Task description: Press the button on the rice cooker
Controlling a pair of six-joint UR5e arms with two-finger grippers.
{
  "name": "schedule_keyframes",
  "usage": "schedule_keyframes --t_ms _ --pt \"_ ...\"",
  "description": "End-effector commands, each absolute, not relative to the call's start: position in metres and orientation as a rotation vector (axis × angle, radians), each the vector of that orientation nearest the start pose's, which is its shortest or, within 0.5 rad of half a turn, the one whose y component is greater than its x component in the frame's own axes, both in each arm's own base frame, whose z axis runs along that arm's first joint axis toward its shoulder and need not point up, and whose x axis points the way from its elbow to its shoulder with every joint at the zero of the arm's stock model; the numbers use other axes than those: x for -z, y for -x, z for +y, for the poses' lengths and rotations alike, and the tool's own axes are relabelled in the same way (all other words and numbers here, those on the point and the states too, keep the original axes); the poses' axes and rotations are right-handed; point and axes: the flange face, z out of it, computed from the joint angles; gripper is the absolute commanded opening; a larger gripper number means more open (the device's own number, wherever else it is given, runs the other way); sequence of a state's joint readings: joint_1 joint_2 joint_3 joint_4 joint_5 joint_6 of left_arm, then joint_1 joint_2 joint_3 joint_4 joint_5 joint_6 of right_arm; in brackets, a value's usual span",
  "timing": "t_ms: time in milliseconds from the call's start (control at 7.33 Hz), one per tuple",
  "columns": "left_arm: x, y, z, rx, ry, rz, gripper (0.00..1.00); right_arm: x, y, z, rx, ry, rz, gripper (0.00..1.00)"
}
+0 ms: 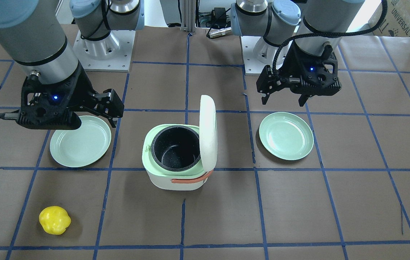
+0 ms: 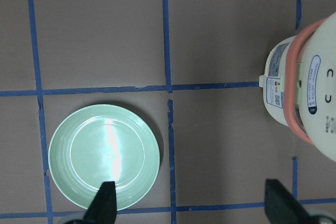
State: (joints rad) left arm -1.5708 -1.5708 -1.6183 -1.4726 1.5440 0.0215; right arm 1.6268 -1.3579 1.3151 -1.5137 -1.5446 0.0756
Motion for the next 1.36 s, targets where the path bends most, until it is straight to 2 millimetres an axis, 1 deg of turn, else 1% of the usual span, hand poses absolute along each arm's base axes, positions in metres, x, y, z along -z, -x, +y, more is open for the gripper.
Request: schedule_keyframes --t_ms 0,136,273,409,818,1091,1227 --pt "-0.474 0.136 -0.496 0.081 -0.035 3.166 1.00 -0.491 -0.122 -0.544 -0.040 -0.015 3.115 1.00" --pt "-0.474 0.136 -0.496 0.081 -0.035 3.166 1.00 -0.494 -0.108 -0.542 -0.046 -0.024 3.112 1.00" --pt "-0.474 0.136 -0.496 0.081 -0.035 3.167 1.00 -0.491 -0.106 -0.541 -0.058 -0.037 3.112 1.00" --pt "-0.474 0.136 -0.496 0.081 -0.035 3.166 1.00 -0.488 -0.107 -0.539 -0.070 -0.039 3.111 1.00" --pt "-0.474 0.136 -0.496 0.081 -0.035 3.167 1.00 -0.487 -0.109 -0.538 -0.069 -0.039 3.107 1.00" --pt "-0.474 0.136 -0.496 0.081 -0.035 3.167 1.00 -0.484 -0.111 -0.539 -0.076 -0.037 3.100 1.00" --pt "-0.474 0.136 -0.496 0.081 -0.035 3.166 1.00 -0.480 -0.111 -0.541 -0.083 -0.040 3.092 1.00"
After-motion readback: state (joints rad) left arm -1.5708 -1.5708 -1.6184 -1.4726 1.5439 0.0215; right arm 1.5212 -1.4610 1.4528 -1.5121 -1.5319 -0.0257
